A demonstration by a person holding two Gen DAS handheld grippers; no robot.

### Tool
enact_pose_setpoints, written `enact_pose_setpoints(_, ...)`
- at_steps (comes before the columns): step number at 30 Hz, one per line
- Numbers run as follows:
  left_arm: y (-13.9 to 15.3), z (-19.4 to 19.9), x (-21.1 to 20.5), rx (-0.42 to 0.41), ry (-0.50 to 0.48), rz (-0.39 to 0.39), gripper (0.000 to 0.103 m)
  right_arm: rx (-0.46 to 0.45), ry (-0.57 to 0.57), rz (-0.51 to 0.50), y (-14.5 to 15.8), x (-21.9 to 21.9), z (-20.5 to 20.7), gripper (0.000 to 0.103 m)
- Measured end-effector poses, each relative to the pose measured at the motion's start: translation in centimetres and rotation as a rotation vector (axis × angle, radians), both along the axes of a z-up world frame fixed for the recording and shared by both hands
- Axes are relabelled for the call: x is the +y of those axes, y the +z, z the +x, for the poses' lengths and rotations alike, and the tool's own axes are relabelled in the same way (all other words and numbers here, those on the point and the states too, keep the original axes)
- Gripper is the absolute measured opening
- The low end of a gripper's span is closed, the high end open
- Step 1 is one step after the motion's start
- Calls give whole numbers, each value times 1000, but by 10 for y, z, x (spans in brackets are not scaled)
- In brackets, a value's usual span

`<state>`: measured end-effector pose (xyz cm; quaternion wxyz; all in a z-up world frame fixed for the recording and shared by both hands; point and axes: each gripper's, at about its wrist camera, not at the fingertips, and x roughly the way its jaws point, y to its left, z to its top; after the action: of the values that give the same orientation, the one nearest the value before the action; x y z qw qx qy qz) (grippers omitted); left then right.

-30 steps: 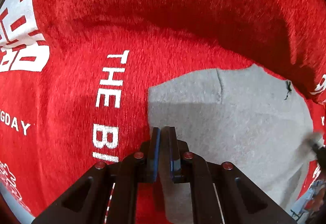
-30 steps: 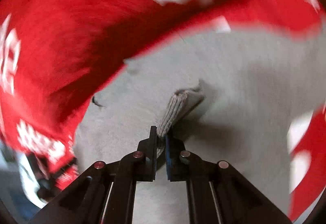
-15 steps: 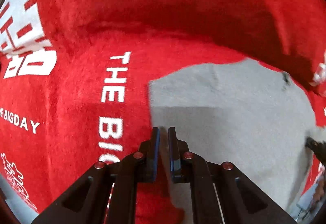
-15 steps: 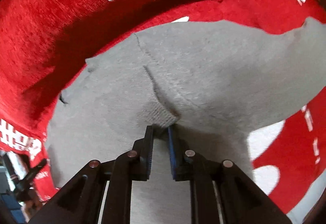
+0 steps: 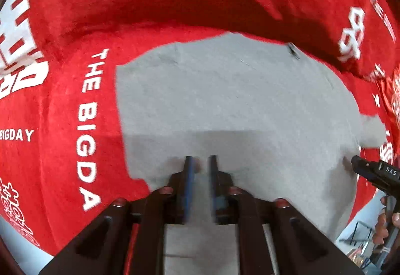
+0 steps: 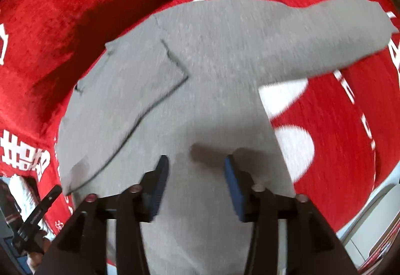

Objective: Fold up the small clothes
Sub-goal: 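Grasp the cuff of the other sleeve with the right tool and lift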

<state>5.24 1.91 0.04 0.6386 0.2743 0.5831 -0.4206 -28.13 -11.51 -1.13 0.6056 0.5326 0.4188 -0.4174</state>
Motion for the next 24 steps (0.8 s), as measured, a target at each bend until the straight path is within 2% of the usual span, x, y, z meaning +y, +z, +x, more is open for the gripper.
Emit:
enact_pose_setpoints(1,1,-5,-1,2,-7,-1,92,2,11,-4,2,6,-1,61)
enact_pose_setpoints(2,5,-10,0,-8,-8,-13,97,5,22,-6,3,11,-2,61)
enact_pose_setpoints(5,13,-25,-3,-16,-67,-21,97,0,31,-1,2,23,-3,62)
enact_pose_setpoints(9,14,-41,-7,-29,-110,-3,97,-47,-19,38,-4,33,-17,66)
enact_pose_setpoints(11,14,-52,-11,-45,-130,13,98,-82,-57,57,-8,35,-29,69)
enact_pose_setpoints(13,10,-61,-16,-35,-147,21,98,-114,-85,68,-11,35,-40,76)
enact_pose_setpoints(19,2,-99,-36,3,-190,63,98,-231,-155,60,-9,16,-85,79)
enact_pose_setpoints(24,1,-128,-58,15,-185,73,98,-296,-320,94,-21,-17,-132,79)
